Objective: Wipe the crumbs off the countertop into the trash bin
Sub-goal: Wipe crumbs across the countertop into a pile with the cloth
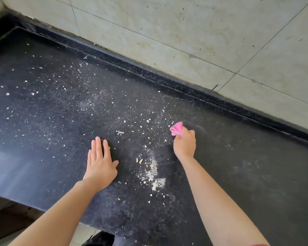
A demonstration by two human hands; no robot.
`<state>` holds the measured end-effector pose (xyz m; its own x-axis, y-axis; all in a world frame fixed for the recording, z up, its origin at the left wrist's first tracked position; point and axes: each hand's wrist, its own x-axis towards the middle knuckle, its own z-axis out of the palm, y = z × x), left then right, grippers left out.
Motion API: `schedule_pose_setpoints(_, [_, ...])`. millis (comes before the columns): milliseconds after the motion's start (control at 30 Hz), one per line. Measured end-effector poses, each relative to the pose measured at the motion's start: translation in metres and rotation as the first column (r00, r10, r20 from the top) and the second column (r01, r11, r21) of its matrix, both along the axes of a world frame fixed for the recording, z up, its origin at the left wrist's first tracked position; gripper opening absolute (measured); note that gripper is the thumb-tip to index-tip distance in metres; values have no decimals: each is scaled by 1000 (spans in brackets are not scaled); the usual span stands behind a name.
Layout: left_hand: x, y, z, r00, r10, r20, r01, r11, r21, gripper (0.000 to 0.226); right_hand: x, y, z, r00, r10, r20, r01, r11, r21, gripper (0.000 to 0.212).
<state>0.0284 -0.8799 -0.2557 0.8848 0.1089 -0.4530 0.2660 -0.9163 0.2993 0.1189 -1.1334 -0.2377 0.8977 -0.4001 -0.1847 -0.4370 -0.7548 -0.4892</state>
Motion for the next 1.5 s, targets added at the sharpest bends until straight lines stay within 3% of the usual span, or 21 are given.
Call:
schedule_pose_setpoints(133, [1,0,4,1000,18,9,-18,1000,-21,75,-26,62,10,964,266,-3,-259,943,210,42])
schedule_pose_setpoints(233, [7,5,9,997,43,61,-37,995,-96,81,-27,71,22,935,353,-32,-313,864,395,34])
schedule_pose_setpoints(333, [22,16,11,979,98,178,-69,984,-166,80,2,33,33,978,205,22,-199,911,361,32])
schedule_pose_setpoints(467, [54,28,5,959,168,229,-143,982,-124,78,61,-53,30,997,-72,-7,72,993,95,40])
schedule_pose_setpoints(533, [68,33,0,959,180,220,-167,983,-77,80,82,-92,21,970,-240,-37,238,970,-56,41])
schedule_pose_setpoints(633, [75,37,-13,964,172,204,-172,985,-19,81,98,-103,5,934,-343,-98,333,937,-105,39])
schedule_pose_setpoints(733, [76,38,-20,962,165,216,-169,986,2,81,93,-62,-8,979,-203,13,203,969,-140,40])
schedule_pose_setpoints(867, [75,36,-17,962,172,212,-173,985,-11,81,56,-5,-10,995,63,83,-65,998,18,50])
schedule_pose_setpoints(933, [74,36,-14,964,172,201,-173,985,-8,81,38,17,-4,968,245,47,-249,958,145,48])
schedule_pose_setpoints(1000, [74,35,-9,968,171,182,-174,985,0,81,26,35,8,904,427,12,-408,854,324,41])
schedule_pose_setpoints(1067, [74,34,-7,970,171,170,-175,984,9,81,26,36,24,884,467,35,-433,786,441,37])
schedule_pose_setpoints(1100, [74,34,-7,969,174,173,-179,984,10,80,34,30,30,902,426,68,-409,796,447,36])
schedule_pose_setpoints(1167, [74,32,-8,968,171,183,-177,984,17,80,59,2,38,964,249,94,-266,882,389,37])
schedule_pose_setpoints(1233, [74,33,-11,966,169,195,-178,984,29,80,91,-40,33,998,30,52,-41,975,218,35])
schedule_pose_setpoints(1333, [74,34,-18,964,164,211,-177,983,42,81,129,-96,14,966,-257,-10,256,965,-61,31])
schedule_pose_setpoints(1400, [74,34,-22,960,165,226,-181,982,50,80,144,-100,5,953,-301,-42,289,940,-183,31])
schedule_pose_setpoints(1500, [75,34,-21,961,164,224,-180,982,52,80,151,-61,-5,981,-192,16,190,948,-256,36])
